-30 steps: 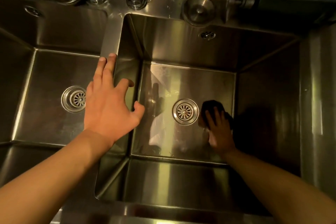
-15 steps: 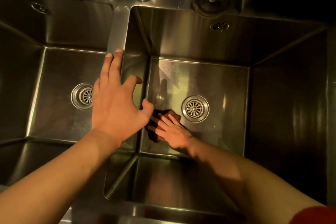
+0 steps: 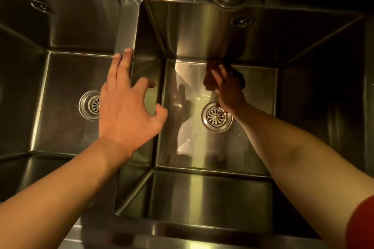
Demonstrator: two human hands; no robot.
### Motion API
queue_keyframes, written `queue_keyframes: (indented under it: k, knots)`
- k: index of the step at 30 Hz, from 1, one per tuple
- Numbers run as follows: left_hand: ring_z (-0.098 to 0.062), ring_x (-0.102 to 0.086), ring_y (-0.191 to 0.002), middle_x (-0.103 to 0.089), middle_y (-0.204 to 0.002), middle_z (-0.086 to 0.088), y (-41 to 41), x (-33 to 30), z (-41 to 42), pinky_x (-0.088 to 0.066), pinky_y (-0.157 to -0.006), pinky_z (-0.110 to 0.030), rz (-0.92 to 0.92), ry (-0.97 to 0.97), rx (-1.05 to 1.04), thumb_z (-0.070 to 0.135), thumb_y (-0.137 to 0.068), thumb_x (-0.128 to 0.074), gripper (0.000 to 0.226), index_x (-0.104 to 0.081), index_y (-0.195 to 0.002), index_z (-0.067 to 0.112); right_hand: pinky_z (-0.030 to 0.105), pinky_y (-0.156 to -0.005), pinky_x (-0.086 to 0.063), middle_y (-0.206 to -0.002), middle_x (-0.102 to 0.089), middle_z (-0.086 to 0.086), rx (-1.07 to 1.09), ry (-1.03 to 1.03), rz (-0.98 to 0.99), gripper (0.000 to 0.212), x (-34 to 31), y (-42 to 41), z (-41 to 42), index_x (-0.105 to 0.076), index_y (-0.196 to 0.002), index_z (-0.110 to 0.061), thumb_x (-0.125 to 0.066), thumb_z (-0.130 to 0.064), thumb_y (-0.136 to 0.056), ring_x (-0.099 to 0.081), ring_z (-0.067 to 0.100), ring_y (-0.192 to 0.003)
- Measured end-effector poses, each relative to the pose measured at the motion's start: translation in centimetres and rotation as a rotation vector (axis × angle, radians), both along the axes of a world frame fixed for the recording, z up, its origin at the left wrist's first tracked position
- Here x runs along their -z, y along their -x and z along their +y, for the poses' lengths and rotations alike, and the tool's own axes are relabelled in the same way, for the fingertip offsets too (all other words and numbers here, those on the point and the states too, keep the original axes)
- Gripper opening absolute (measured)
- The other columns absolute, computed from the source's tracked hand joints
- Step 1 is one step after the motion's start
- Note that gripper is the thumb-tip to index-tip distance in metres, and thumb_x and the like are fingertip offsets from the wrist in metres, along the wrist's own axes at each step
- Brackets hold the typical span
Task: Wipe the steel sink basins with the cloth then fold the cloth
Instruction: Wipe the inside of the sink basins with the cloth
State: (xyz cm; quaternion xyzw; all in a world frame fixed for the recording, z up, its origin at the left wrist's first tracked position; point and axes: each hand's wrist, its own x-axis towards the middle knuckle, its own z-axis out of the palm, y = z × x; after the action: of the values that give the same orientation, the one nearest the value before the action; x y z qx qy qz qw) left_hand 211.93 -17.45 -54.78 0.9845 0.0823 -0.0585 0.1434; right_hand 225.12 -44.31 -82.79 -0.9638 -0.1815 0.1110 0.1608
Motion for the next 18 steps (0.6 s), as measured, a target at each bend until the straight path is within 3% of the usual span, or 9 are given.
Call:
queue_keyframes:
  k: [3, 6, 10, 13, 15, 18]
  knots:
    - [-0.026, 0.0, -0.161, -0.006, -0.174, -0.006, 0.0, 0.1, 0.1, -0.032, -0.115, -0.054, -0.008, -0.006, 0.009, 0.046, -0.078, -0.063, 0.041, -0.068, -0.109, 0.02, 0.058, -0.118, -0.028, -0.165, -0.021, 0.019, 0.231, 0.064, 0.014, 0.079, -0.3, 2.3, -5.5, -0.026, -0.16, -0.019, -0.06, -0.009, -0.089, -0.019, 0.042, -0.152]
    - [-0.026, -0.001, -0.161, -0.007, -0.173, -0.007, -0.1, 0.1, 0.1, -0.033, -0.115, -0.053, -0.012, -0.003, 0.009, 0.048, -0.075, -0.059, 0.044, -0.068, -0.108, 0.02, 0.057, -0.121, -0.024, -0.164, -0.022, 0.022, 0.32, 0.147, 0.06, 0.087, -1.9, 6.2, -7.9, -0.027, -0.16, -0.015, -0.062, 0.005, -0.083, -0.021, 0.044, -0.15]
    - [-0.026, -0.001, -0.161, -0.008, -0.173, -0.008, 0.0, 0.2, 0.2, -0.034, -0.116, -0.057, -0.026, 0.007, 0.009, 0.046, -0.074, -0.061, 0.044, -0.069, -0.107, 0.019, 0.06, -0.112, -0.039, -0.16, -0.029, 0.022, 0.34, 0.153, 0.166, 0.084, -3.3, 10.4, -7.2, -0.034, -0.157, -0.015, -0.069, 0.003, -0.082, -0.03, 0.046, -0.143]
    - [-0.026, -0.001, -0.161, -0.008, -0.173, -0.008, 0.0, 0.3, 0.2, -0.034, -0.116, -0.058, -0.027, 0.005, 0.016, 0.047, -0.074, -0.061, 0.044, -0.069, -0.108, 0.019, 0.049, -0.108, -0.045, -0.153, -0.037, 0.013, 0.36, -0.152, 0.373, 0.071, -5.7, 12.6, -3.4, -0.033, -0.154, -0.023, -0.06, -0.003, -0.091, -0.042, 0.035, -0.136]
    - [-0.026, -0.001, -0.161, -0.008, -0.173, -0.008, 0.0, 0.2, 0.2, -0.034, -0.116, -0.059, -0.022, 0.0, 0.014, 0.048, -0.074, -0.06, 0.045, -0.069, -0.108, 0.019, 0.039, -0.094, -0.053, -0.135, -0.053, 0.001, 0.419, -0.376, 0.615, 0.066, -7.9, 12.9, 0.2, -0.034, -0.148, -0.032, -0.061, -0.007, -0.093, -0.059, 0.023, -0.117]
    - [-0.026, -0.001, -0.161, -0.008, -0.173, -0.007, 0.0, 0.1, 0.1, -0.035, -0.116, -0.058, -0.017, 0.0, 0.008, 0.048, -0.075, -0.059, 0.045, -0.069, -0.108, 0.019, 0.04, -0.093, -0.057, -0.118, -0.068, 0.004, 0.512, -0.682, 0.945, 0.04, -10.5, 11.7, 4.8, -0.052, -0.114, -0.036, -0.073, -0.011, -0.09, -0.069, 0.021, -0.103]
